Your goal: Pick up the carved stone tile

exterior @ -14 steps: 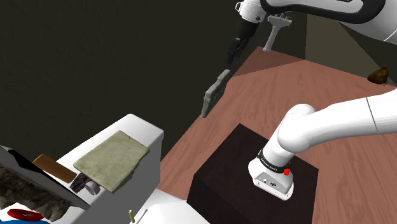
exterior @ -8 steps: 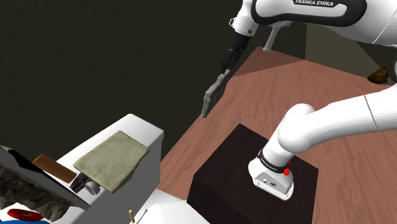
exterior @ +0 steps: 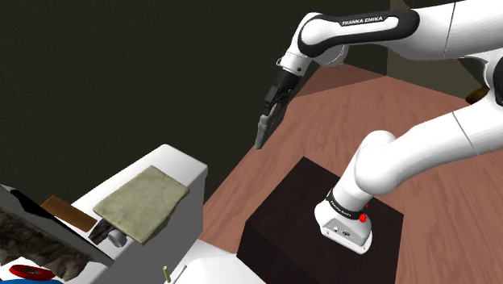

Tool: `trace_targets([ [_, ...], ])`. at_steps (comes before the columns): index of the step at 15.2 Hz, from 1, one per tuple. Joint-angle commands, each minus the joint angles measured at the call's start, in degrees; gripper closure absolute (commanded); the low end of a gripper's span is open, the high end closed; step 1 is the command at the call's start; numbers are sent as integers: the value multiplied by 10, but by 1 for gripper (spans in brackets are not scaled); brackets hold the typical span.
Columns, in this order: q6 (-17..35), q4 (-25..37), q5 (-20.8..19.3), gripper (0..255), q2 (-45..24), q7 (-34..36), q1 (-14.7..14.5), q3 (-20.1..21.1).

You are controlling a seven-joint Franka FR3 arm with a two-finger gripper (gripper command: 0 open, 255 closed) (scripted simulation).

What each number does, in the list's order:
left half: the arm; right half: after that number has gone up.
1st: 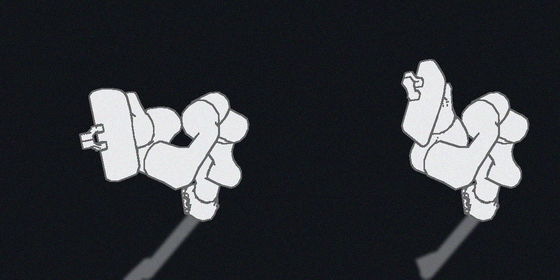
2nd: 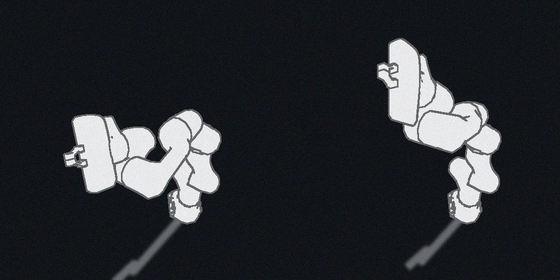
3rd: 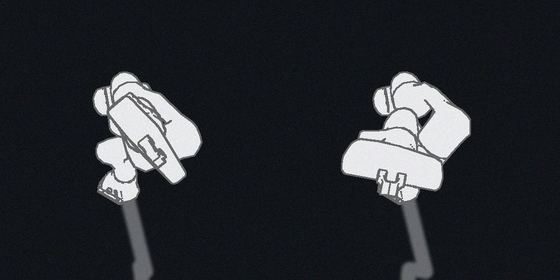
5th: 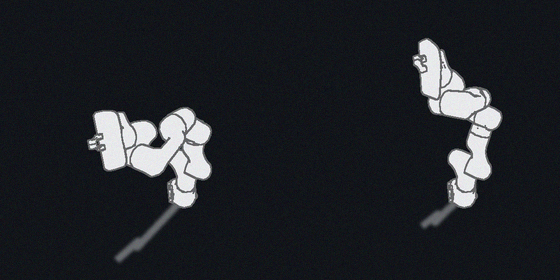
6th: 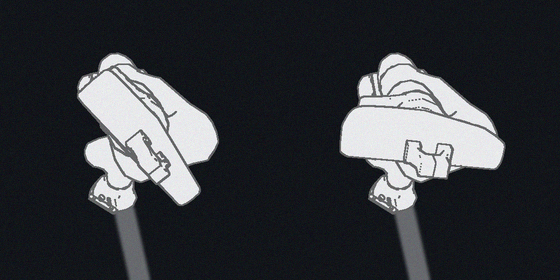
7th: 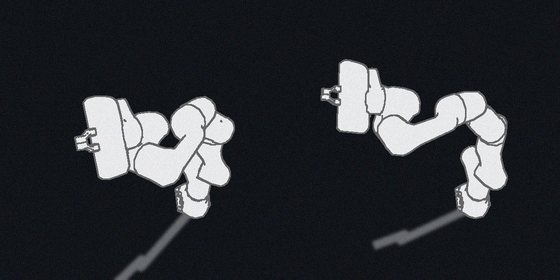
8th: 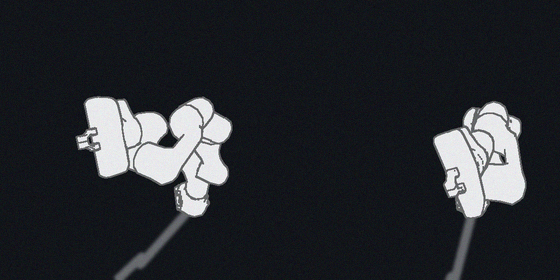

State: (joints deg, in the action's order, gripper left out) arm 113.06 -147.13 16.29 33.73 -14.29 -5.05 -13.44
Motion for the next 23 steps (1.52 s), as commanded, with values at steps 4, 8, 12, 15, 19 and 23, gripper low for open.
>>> trace_targets([
  [4,58,-34,123,0,-67,-59,-51,-42],
  [8,88,-48,248,0,-134,-130,-105,-72],
  [12,85,-43,392,0,-213,-217,-156,-92],
  [15,59,-30,502,0,-279,-280,-185,-94],
  [19,0,-5,634,0,-366,-348,-209,-79],
  [23,-69,26,747,0,-447,-391,-222,-50],
])
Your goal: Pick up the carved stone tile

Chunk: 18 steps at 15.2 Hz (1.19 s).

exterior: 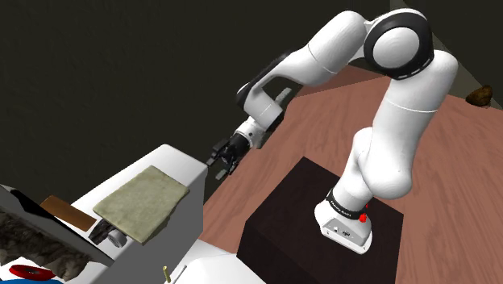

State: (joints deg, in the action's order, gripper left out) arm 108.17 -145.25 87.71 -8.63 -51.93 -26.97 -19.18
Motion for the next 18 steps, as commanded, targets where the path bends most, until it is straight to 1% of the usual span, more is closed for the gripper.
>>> trace_targets([
  [1,-37,16,58,0,-42,-22,-5,16],
  [7,-133,76,195,0,-143,-45,-14,78],
  [8,-137,79,202,0,-148,-45,-14,82],
  [15,-157,106,211,0,-215,-81,-8,87],
  [17,-157,106,211,0,-215,-81,-8,87],
  [18,-156,105,211,255,-214,-80,-8,87],
])
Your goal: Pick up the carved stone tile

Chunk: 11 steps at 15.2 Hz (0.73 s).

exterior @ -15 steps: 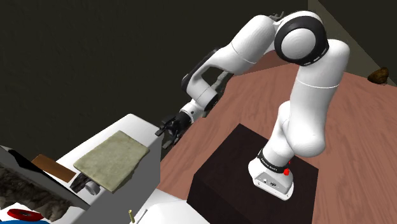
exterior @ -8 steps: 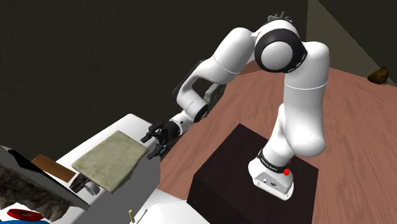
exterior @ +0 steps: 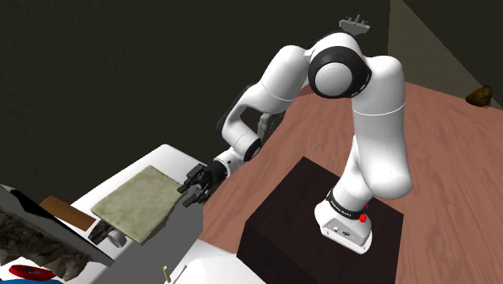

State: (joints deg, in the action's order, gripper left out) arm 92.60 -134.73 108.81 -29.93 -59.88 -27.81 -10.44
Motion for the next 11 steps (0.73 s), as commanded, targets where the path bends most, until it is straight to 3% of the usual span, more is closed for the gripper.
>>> trace_targets([
  [1,-1,0,0,255,-1,-1,0,0],
  [11,4,-7,-2,255,16,8,-1,-1],
])
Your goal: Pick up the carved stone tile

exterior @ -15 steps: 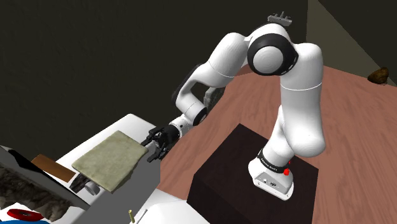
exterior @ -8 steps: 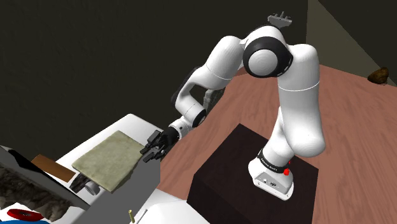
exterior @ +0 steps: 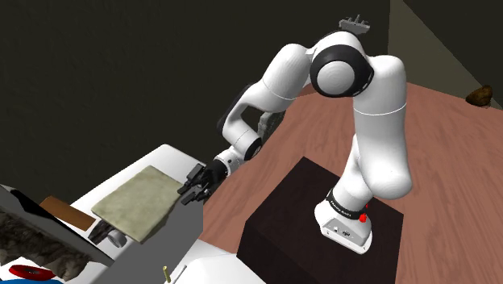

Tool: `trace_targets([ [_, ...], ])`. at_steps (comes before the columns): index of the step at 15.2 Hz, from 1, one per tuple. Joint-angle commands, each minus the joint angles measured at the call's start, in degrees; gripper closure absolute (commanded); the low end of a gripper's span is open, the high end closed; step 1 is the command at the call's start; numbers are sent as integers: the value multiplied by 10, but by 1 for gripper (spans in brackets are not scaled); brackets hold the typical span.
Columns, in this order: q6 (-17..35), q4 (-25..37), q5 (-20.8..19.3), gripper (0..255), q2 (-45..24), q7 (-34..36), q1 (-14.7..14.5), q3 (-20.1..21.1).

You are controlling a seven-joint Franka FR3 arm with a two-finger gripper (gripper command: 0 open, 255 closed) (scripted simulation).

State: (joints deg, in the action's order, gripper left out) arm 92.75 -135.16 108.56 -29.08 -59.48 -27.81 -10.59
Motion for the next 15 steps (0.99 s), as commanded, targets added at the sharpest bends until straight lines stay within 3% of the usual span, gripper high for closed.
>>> trace_targets([
  [1,5,-6,-1,255,16,8,-2,-1],
  [15,39,-42,-17,255,122,70,-10,-7],
])
